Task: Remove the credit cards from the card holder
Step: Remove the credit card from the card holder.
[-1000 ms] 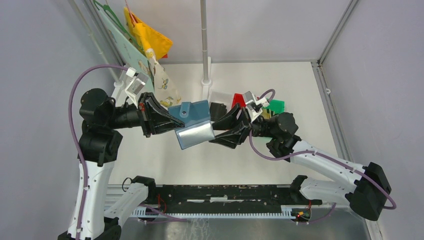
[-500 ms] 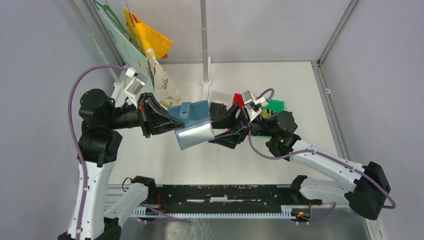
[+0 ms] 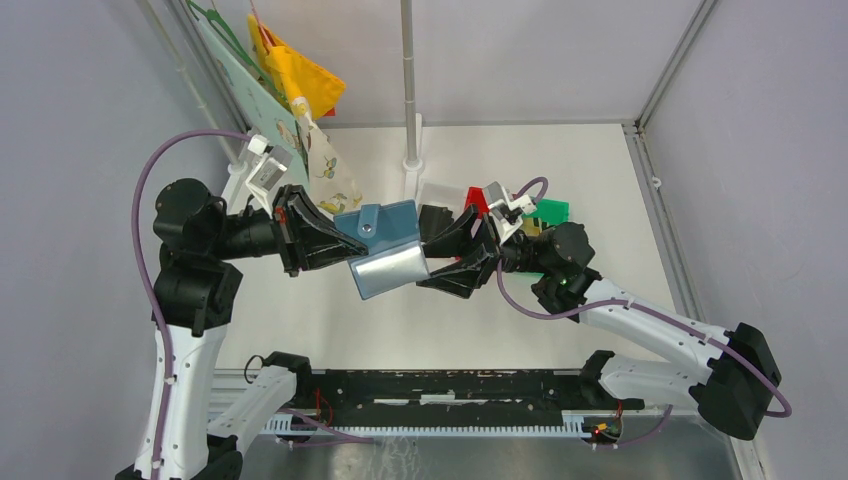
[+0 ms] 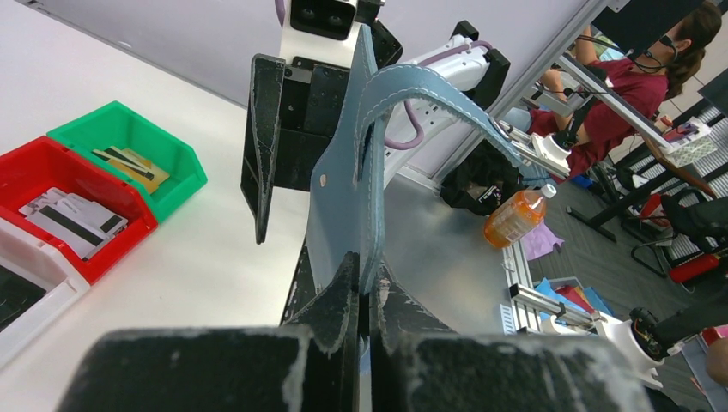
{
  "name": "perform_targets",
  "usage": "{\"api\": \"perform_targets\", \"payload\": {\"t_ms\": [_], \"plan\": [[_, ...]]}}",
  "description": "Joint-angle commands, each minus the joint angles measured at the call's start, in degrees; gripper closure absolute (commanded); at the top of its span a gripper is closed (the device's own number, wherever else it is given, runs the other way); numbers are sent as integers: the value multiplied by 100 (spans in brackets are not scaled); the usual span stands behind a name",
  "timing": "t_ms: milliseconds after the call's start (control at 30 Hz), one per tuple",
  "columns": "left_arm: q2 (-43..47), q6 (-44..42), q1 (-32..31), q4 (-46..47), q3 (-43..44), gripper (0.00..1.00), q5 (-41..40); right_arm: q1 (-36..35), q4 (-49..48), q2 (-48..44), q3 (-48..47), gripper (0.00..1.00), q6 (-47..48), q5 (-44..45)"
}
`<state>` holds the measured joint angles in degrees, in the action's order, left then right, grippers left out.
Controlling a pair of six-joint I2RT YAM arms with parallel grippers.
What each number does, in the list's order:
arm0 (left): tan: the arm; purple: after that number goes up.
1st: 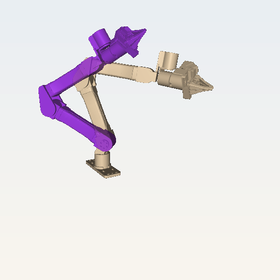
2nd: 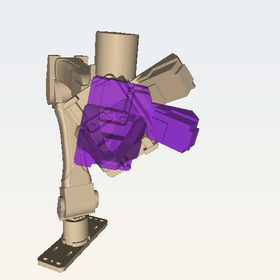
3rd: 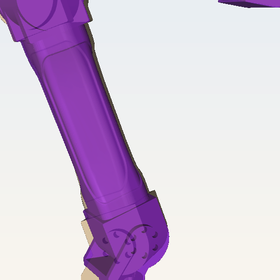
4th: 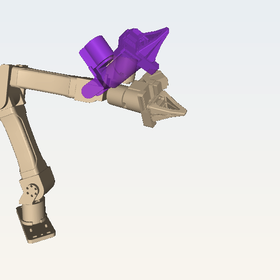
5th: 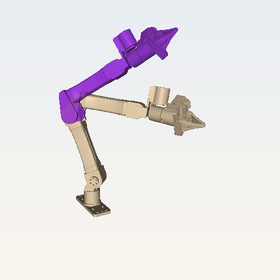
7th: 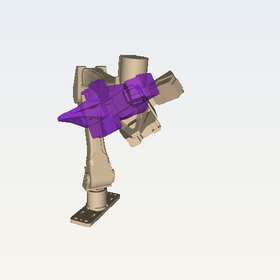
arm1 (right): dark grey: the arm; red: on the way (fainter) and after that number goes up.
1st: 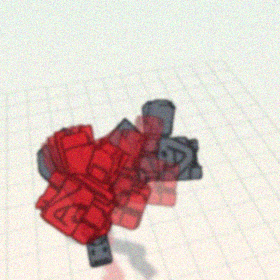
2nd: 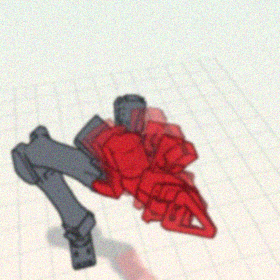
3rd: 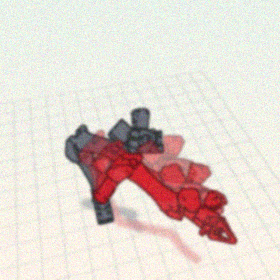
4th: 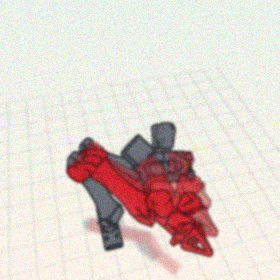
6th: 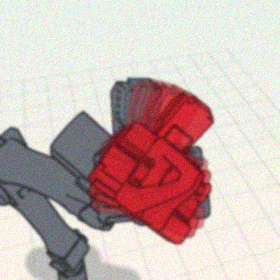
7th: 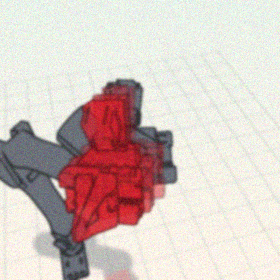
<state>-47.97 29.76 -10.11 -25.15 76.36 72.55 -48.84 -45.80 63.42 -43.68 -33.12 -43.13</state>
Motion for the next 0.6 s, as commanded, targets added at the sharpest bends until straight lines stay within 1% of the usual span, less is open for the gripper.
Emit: {"api": "perform_targets", "payload": {"t_ms": [0, 200, 267, 367, 467, 567], "plan": [[47, 376, -5, 267, 248, 98, 50, 15, -273, -119, -62, 41, 43, -116], [33, 407, -6, 265, 292, 98, 39, 15, -184, -92, -132, 48, 103, -58], [23, 429, -8, 273, 301, 98, 40, 16, -29, -76, -181, 53, 191, 72], [43, 615, -12, 484, 238, 98, 22, 15, 58, -1, -318, 57, 230, 152], [66, 714, -9, 586, 185, 98, 14, 17, 0, 47, -457, 60, 184, 249], [86, 711, -7, 590, 154, 98, 22, 15, -132, 104, -594, 61, 35, 319]]}}
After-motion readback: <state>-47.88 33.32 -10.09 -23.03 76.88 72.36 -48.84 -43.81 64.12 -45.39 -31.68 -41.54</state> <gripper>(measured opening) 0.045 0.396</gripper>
